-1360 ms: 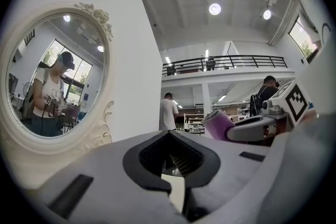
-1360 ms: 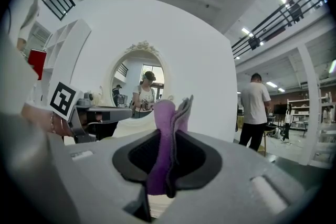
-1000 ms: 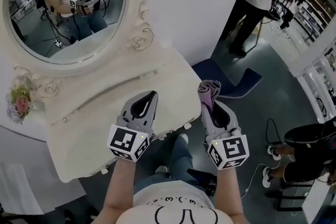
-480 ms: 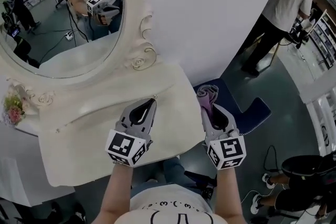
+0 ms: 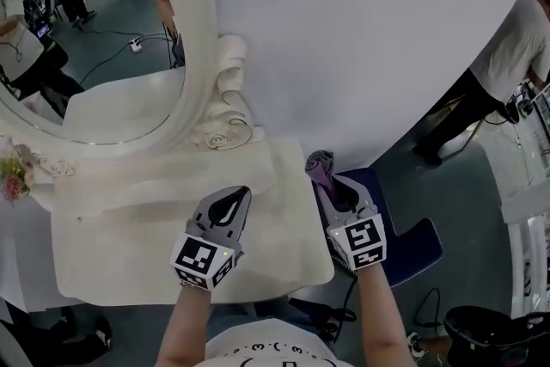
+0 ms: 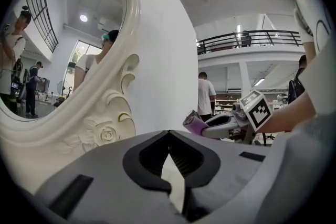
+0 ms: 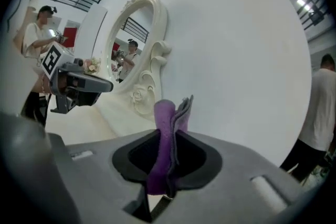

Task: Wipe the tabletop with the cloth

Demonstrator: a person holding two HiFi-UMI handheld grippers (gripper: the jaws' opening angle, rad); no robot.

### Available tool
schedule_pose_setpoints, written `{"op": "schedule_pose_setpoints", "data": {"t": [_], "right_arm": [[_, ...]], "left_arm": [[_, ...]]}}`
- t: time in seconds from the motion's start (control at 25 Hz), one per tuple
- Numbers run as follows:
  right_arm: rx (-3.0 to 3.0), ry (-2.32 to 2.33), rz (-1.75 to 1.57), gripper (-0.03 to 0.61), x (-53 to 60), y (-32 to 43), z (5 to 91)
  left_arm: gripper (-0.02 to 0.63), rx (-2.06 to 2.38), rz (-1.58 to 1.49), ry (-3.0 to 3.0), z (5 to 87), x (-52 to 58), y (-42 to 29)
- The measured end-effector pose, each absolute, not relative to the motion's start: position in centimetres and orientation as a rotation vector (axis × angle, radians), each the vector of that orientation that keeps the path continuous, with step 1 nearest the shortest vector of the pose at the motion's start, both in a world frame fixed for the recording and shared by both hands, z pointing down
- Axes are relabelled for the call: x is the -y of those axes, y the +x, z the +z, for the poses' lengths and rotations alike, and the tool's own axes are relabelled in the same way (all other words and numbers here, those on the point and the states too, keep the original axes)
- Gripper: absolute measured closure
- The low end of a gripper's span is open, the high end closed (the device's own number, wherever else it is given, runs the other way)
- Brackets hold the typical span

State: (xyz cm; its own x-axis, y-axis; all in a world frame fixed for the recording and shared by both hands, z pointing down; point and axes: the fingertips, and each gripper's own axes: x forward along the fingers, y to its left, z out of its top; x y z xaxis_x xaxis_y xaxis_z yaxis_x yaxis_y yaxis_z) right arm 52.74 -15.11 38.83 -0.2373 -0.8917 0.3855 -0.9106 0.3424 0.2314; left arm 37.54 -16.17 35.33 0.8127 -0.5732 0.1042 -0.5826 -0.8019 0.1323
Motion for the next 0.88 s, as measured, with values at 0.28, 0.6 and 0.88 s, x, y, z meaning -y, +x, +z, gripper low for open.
{"op": "schedule_pose_setpoints", "data": {"t": [0.28, 0.6, 0.88], "right_arm": [[2.085, 1.185, -0.115, 0.499, 21.8, 53.7, 45.4], [1.989, 0.725, -0.313, 0.5, 27.2, 52.8, 54.1], [1.946, 0.48, -0.469, 0.502, 31.1, 50.7, 58.9]], "left_arm": [[0.615, 0.959, 0.172, 2.782, 38.1, 18.4, 39.1], [0.615, 1.001, 0.274, 2.738, 40.5, 19.3, 38.9], [0.615, 1.036, 0.334, 2.699, 42.1, 19.5, 38.0]]}}
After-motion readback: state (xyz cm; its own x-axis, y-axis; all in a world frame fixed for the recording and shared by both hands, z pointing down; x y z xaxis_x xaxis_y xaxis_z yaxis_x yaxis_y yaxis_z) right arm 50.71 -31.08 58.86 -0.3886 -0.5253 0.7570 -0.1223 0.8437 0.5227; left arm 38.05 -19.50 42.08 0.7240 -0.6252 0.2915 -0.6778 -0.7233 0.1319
